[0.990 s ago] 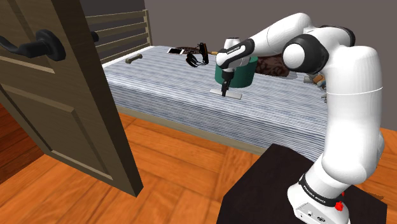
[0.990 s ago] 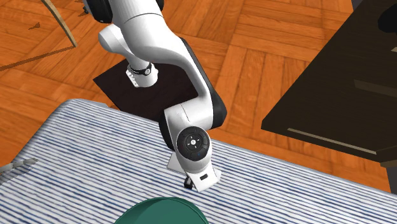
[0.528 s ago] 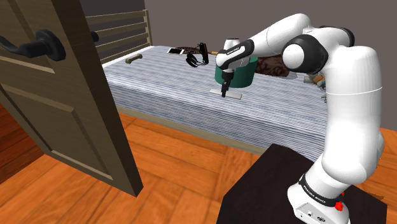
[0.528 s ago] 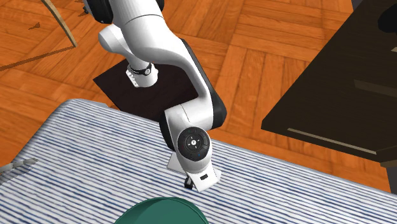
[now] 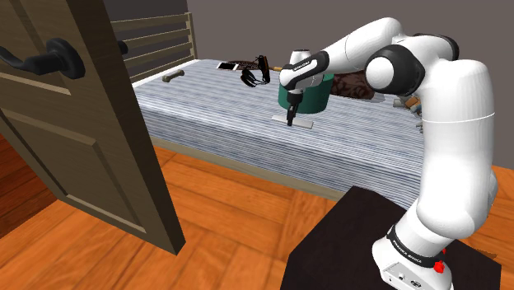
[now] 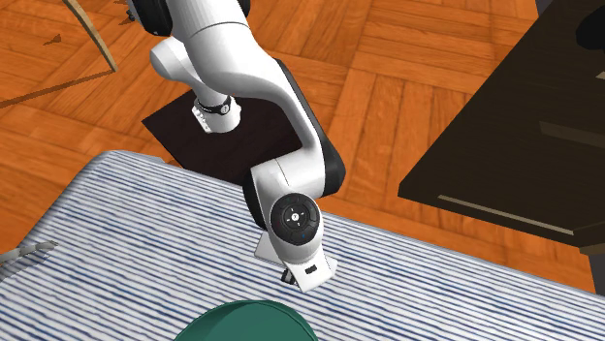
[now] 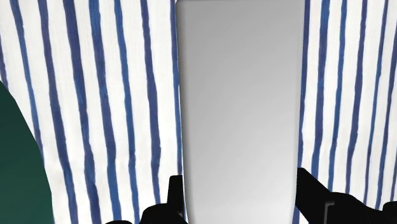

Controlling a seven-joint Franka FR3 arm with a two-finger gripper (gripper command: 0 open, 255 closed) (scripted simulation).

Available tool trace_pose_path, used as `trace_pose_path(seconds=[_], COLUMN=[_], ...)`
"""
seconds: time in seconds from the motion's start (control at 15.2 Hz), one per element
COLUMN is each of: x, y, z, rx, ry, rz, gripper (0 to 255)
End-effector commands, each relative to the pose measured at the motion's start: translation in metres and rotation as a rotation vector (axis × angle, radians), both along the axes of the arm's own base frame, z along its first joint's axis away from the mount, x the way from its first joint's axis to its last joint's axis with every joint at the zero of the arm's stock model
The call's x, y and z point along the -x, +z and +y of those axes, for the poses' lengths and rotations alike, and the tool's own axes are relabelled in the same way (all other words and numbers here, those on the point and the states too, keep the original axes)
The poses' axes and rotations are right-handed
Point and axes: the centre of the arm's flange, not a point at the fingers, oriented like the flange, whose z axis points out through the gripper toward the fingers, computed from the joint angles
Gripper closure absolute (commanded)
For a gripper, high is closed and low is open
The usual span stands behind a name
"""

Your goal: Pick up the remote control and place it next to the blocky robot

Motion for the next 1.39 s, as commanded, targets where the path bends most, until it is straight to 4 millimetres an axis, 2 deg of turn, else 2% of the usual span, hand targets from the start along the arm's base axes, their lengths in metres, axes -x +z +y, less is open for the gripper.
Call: trace_pose_path(seconds=[0.0, 0.07, 1.32], x=[0.0, 0.0, 0.0], y=[0.0, 0.0, 0.1], z=[0.0, 0.0, 0.0], rx=[0.0, 0.0, 0.0], ry=[0.0, 0.0, 0.0], rz=[0.0, 0.0, 0.0], gripper=[255, 255, 255])
